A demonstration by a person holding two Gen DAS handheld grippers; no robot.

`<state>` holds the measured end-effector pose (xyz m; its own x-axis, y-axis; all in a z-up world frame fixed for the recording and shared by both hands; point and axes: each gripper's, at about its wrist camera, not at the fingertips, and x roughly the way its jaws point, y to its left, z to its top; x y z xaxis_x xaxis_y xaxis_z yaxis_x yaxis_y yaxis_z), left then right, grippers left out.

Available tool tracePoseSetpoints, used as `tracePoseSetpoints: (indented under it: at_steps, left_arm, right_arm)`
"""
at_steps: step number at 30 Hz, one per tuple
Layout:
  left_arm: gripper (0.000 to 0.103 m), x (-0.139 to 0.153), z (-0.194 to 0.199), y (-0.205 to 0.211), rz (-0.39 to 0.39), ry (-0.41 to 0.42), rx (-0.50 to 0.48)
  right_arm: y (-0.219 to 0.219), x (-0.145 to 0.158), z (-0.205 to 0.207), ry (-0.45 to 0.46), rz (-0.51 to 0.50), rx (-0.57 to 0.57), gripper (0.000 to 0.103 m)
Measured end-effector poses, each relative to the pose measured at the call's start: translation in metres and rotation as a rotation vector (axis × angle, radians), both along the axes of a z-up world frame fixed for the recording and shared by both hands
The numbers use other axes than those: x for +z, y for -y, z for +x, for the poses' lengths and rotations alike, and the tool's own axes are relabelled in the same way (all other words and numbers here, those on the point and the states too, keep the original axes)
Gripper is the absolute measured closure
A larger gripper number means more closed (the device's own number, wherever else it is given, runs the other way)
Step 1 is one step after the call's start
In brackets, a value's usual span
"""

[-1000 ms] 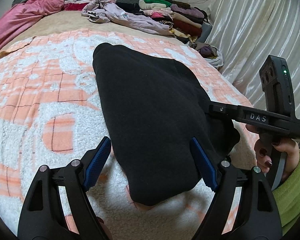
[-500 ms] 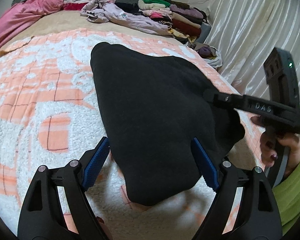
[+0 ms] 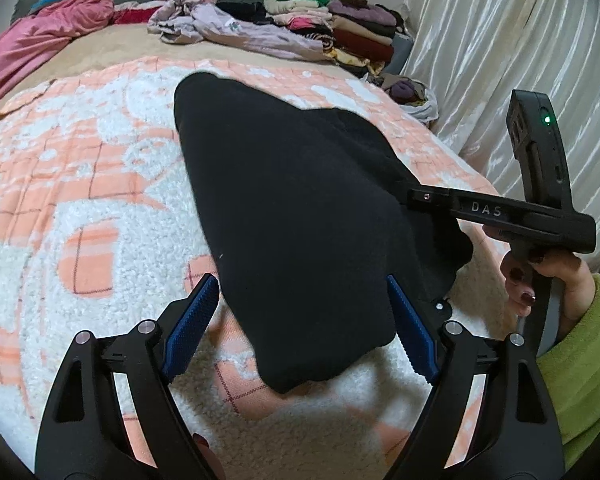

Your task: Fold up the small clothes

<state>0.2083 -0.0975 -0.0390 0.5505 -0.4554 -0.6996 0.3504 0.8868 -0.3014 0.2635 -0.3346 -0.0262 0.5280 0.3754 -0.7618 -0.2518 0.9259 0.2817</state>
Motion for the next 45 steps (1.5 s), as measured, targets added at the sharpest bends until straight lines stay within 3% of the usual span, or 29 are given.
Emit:
tracePoseSetpoints:
  at_steps: [4,5,6,10,12,14,17,22,25,28,33,39,45]
  left_arm:
    - [0.027,0.000,0.004,-0.008,-0.036,-0.021,-0.008]
    - [0.027,0.005,0.003,-0.012,-0.048,-0.005,-0.015]
    - [0.027,0.011,0.001,-0.018,-0.055,0.017,-0.014]
    - [0.029,0.028,0.002,-0.044,-0.091,0.056,0.047]
    - [0.053,0.029,0.005,-0.056,-0.107,0.045,0.087]
    - [0.055,0.027,0.005,-0.060,-0.127,0.034,0.106]
    - [0.055,0.027,0.001,-0.050,-0.148,0.030,0.060]
    - [0.055,0.030,-0.013,-0.018,-0.052,0.080,-0.022]
    - [0.055,0.022,-0.018,-0.001,0.097,0.113,-0.020]
    - [0.054,0.023,-0.021,0.005,0.139,0.139,-0.027]
    - [0.055,0.021,-0.019,0.005,0.132,0.138,-0.041]
    - [0.052,0.012,-0.018,0.010,0.163,0.132,-0.042]
    - [0.048,0.011,-0.018,0.006,0.139,0.129,-0.034]
  right_arm:
    - [0.005,-0.002,-0.001,-0.018,0.037,-0.023,0.076]
    - [0.007,0.003,-0.003,-0.008,0.040,-0.032,0.065]
    - [0.009,0.008,-0.007,0.003,0.042,-0.039,0.060]
    - [0.018,0.037,-0.032,0.095,0.093,-0.034,0.060]
    - [0.019,0.045,-0.045,0.123,0.103,-0.001,0.060]
    - [0.018,0.043,-0.054,0.111,0.087,0.024,0.060]
    - [0.015,0.030,-0.066,0.072,0.087,0.051,0.062]
    - [0.013,0.023,-0.073,0.066,0.137,0.068,0.062]
    - [0.009,0.018,-0.072,0.064,0.136,0.088,0.081]
    - [0.011,0.009,-0.068,0.044,0.136,0.070,0.089]
    - [0.027,0.012,-0.074,0.050,0.141,0.017,0.091]
    - [0.024,-0.015,-0.071,0.021,0.122,-0.009,0.091]
    - [0.023,0.015,-0.073,0.028,0.132,-0.002,0.082]
